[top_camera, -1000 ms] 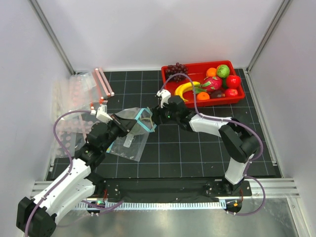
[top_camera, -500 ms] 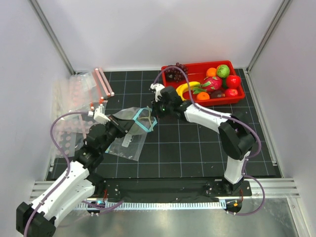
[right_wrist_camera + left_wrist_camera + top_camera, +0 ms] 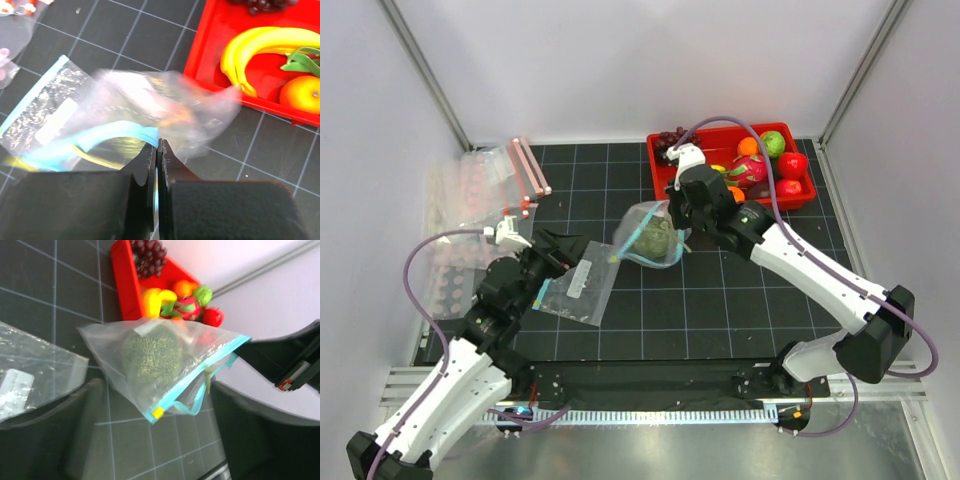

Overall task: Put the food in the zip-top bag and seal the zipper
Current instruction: Adjust the zipper food storage bag at the center of the board.

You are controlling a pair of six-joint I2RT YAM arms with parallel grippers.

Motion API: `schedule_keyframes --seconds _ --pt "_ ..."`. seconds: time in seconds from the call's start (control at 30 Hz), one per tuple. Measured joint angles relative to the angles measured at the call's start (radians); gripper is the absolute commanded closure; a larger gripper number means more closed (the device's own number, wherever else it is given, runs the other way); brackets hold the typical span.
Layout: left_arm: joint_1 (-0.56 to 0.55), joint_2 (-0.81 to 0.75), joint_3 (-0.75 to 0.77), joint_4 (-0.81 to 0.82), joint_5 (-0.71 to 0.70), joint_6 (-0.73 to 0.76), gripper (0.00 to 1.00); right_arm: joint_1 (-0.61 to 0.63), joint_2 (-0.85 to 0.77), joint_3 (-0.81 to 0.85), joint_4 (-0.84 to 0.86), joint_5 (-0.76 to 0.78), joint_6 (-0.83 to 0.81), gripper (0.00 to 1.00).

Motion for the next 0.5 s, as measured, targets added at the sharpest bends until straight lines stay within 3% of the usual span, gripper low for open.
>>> schedule_keyframes --seconds 0.23,0.5 --pt "-0.028 0.138 0.170 -0.090 0.031 0.171 0.00 -0.003 0.023 -0.037 -0.010 -0.043 -0.023 0.99" --pt "-0.246 0.407 0.283 -0.107 -0.033 0.338 0.00 -0.003 0.042 -0.039 -0.014 -0.070 -0.035 0.99"
